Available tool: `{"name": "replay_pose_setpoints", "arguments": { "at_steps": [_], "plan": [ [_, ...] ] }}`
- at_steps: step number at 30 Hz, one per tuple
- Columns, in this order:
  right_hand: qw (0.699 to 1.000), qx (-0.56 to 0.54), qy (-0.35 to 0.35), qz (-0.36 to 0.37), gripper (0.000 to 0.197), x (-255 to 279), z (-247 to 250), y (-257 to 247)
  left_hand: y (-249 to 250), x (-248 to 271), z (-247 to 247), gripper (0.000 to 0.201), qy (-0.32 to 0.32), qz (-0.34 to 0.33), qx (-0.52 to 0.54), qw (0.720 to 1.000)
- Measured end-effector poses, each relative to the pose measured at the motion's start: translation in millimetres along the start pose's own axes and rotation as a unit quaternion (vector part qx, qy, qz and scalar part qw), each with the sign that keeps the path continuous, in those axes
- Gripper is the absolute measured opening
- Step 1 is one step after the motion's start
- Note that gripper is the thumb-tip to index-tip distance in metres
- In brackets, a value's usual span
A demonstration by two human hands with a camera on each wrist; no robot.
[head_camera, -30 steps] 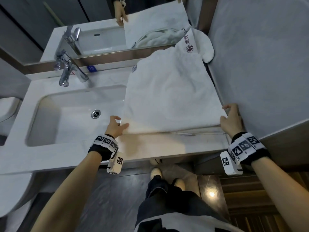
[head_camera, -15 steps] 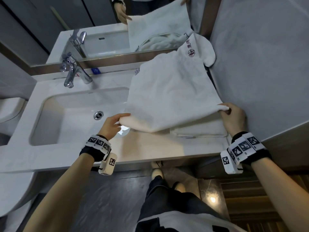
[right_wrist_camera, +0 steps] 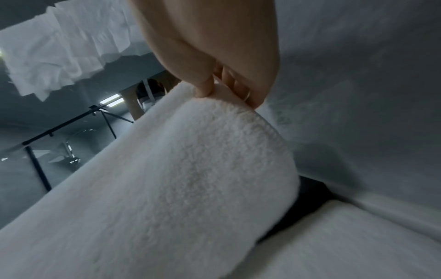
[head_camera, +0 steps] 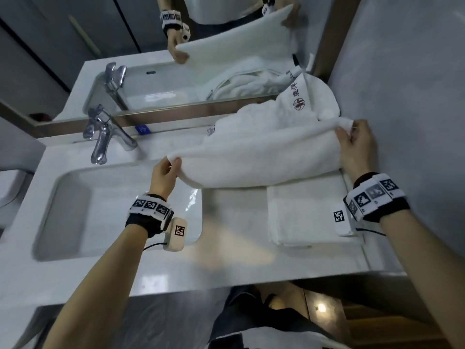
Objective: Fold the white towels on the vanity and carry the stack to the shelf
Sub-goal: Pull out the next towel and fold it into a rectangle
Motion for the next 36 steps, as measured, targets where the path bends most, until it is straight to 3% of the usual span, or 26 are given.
{"name": "replay_pose_setpoints", "arguments": {
  "at_steps": [9,15,17,20,22,26,29,34,36],
  "plan": [
    [0.999,0.028,0.002,-0.026,0.029,-89,-46,19,32,-99,-22,0.008,0.007,0.010,-0.022,1.000],
    [0.996,0.038,-0.007,-0.082,0.033,-113,-71,36,28,-143,-41,0.027,0.023,0.022,-0.141,0.989],
    [0.992,0.052,-0.024,-0.114,0.035,-113,-82,44,17,-150,-52,0.022,0.014,0.055,-0.193,0.980],
    [0.979,0.081,-0.106,-0.151,0.032,-109,-100,55,-6,-156,-70,0.030,-0.034,0.156,-0.220,0.962],
    [0.971,0.093,-0.148,-0.162,0.027,-106,-107,59,-12,-158,-76,0.036,-0.051,0.187,-0.223,0.955],
    [0.966,0.100,-0.170,-0.168,0.051,-103,-110,57,-12,-162,-78,0.062,-0.086,0.212,-0.229,0.946],
    [0.964,0.070,-0.178,-0.186,0.058,-103,-110,59,-10,-161,-78,0.080,-0.131,0.239,-0.247,0.930],
    [0.960,0.004,-0.182,-0.211,0.057,-99,-110,61,-5,-151,-73,0.079,-0.170,0.251,-0.315,0.899],
    [0.965,0.001,-0.174,-0.196,0.061,-99,-105,59,-5,-147,-73,0.062,-0.170,0.250,-0.234,0.924]
  ]
}}
Point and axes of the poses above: each hand's wrist, its own x-axis away from the middle knuckle, its own z-axis out of the back of the hand, y = z × x, the point moved 6 cm from there along -x, towards the middle knuckle, and after that the axes turned 6 degrees about z, right-handed, at the moved point
